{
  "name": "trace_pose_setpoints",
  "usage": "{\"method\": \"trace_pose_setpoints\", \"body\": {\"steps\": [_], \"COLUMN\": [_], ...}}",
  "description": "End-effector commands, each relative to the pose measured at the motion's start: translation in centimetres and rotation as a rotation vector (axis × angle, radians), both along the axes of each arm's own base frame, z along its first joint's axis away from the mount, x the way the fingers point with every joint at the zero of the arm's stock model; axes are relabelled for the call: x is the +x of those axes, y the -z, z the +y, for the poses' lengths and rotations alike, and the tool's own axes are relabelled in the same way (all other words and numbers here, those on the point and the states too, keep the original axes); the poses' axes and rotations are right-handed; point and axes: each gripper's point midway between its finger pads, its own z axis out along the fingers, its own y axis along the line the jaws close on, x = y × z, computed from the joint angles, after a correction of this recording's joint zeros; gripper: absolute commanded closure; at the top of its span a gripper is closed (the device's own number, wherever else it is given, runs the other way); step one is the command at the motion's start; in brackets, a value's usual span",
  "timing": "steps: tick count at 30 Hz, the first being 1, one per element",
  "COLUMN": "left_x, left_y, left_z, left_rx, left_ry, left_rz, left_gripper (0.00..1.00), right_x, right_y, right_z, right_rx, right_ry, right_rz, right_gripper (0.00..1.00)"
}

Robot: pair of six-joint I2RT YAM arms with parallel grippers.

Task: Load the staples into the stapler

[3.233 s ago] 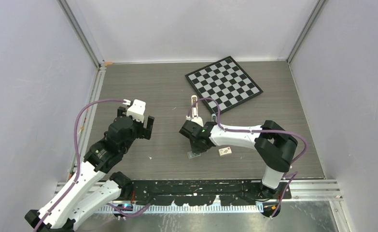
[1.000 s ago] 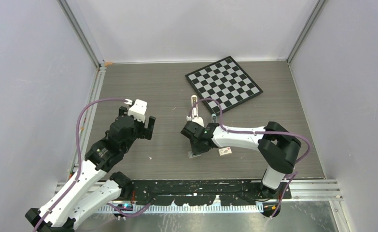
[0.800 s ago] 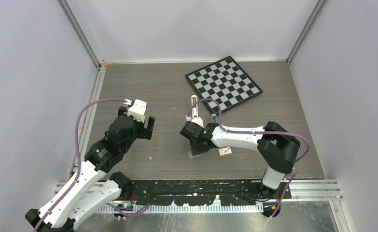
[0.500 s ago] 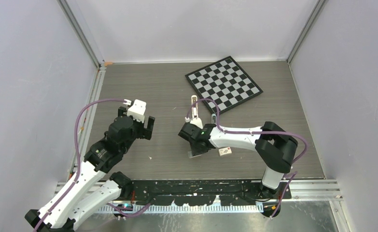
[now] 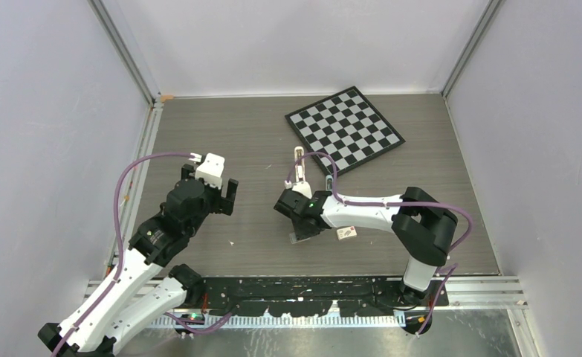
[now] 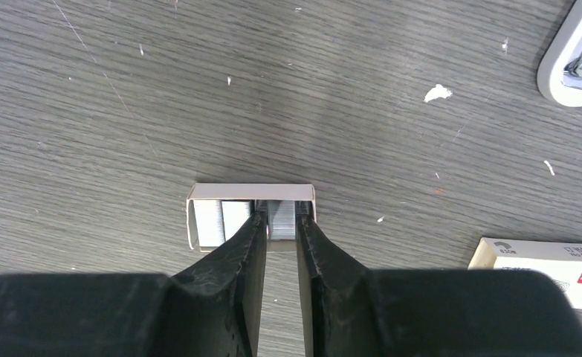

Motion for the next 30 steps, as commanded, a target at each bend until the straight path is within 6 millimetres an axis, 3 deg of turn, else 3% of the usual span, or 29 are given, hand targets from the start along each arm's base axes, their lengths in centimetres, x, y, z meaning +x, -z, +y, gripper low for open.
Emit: {"method": "trace_pose_setpoints", "body": {"steps": [1,9,21,26,30], "left_x": [0.2,0.2,-0.7,-1.1,-1.7], "left_y": [-0.8,-0.8,-0.7,-2.5,-3.5], "left_z": [0.1,-0.1,-4.5,-6.4,-7.1], "left_rx": [-0.017,-0.055,-0.254,-0.312,-0.42], "left_ry": [-0.012,-0.033,0.081,0.212,0.199], "left_rz": [-0.034,-0.006,0.131,0.056,0.092], "left_gripper": [0.15,0.15,0.19,0.17,0.15], "right_x": [0.4,1.1,1.9,2.0,2.2], "right_y": [0.1,-1.4,-6.0,-7.8,-10.2], "right_z": [0.6,0.2,0.1,0.6,2.1], "right_rx": [0.008,0.015,0.106,0.197,0.352], "right_ry": [0.017,0.029,0.016,0.024,0.005], "right_rz": [-0.02,-0.07,-0.169,-0.177,-0.187], "right_gripper": [0.74,0.81,0.82,0.83,0.82]}}
